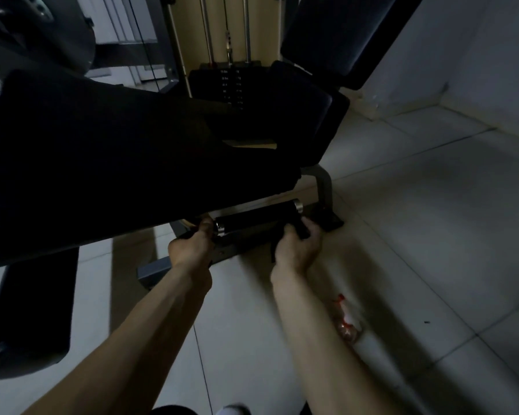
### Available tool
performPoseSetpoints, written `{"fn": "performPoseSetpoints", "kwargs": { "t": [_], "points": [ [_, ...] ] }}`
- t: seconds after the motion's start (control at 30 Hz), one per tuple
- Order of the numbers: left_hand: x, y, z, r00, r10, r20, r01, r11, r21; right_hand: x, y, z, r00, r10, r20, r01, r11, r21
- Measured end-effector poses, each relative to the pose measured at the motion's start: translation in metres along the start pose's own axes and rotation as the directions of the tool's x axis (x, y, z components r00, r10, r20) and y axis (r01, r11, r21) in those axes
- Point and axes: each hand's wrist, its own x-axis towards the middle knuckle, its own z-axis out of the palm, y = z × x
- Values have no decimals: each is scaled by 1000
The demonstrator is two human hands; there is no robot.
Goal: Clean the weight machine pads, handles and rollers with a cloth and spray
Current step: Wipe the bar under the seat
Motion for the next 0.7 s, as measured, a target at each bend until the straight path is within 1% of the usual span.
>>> {"fn": "performPoseSetpoints", "kwargs": {
  "t": [0.03, 0.1, 0.13, 0.17, 0.23, 0.27, 0.33, 0.37, 0.43, 0.5, 0.57, 0.6, 0.63, 0.67, 0.7],
  "points": [
    [0, 0, 1, 1000, 1, 7, -1, 1000, 5, 12, -8, -4, 998, 27, -61, -29, 999, -33],
    [-1, 0, 1, 1000, 2, 20, -2, 1000, 17, 19, -12, -1, 988, 151, -24, -151, 989, 2],
    [-3, 1, 1, 1000, 3, 19, -3, 1000, 23, 12, -10, 3, 980, 198, -1, -198, 979, 45],
    [-3, 1, 1, 1000, 5, 17, -5, 1000, 25, 5, -3, 8, 972, 234, 9, -234, 971, 50],
    [-2, 2, 1, 1000, 10, 8, -11, 1000, 29, -16, 13, 13, 969, 248, -1, -248, 968, -45],
    [-2, 3, 2, 1000, 16, 3, -16, 999, 33, -29, 21, 15, 968, 249, 17, -247, 964, -97],
    [-3, 2, 3, 1000, 21, -12, -21, 999, 50, -53, 33, 13, 953, 279, 118, -255, 949, -184],
    [-4, 2, 4, 999, 23, -23, -21, 998, 57, -57, 40, 11, 936, 310, 170, -265, 934, -240],
    [-7, 2, 6, 999, 33, -42, -30, 997, 70, -55, 40, 8, 880, 421, 218, -359, 892, -274],
    [-12, 4, 7, 998, 26, -52, -23, 998, 66, -38, 23, 6, 860, 479, 178, -432, 867, -247],
    [-13, 4, 8, 998, 28, -52, -25, 997, 68, -17, -4, 8, 853, 498, 154, -502, 865, -13],
    [-14, 3, 8, 998, 35, -51, -31, 997, 70, -10, -13, 9, 858, 490, 153, -503, 862, 65],
    [-15, 4, 8, 998, 37, -48, -33, 997, 71, -11, -19, 13, 853, 492, 174, -511, 855, 92],
    [-15, 4, 8, 998, 38, -49, -34, 997, 76, -16, -18, 16, 841, 505, 194, -523, 850, 56],
    [-15, 5, 8, 998, 36, -50, -32, 996, 83, -23, -8, 19, 820, 535, 202, -542, 840, -28]
  ]
}}
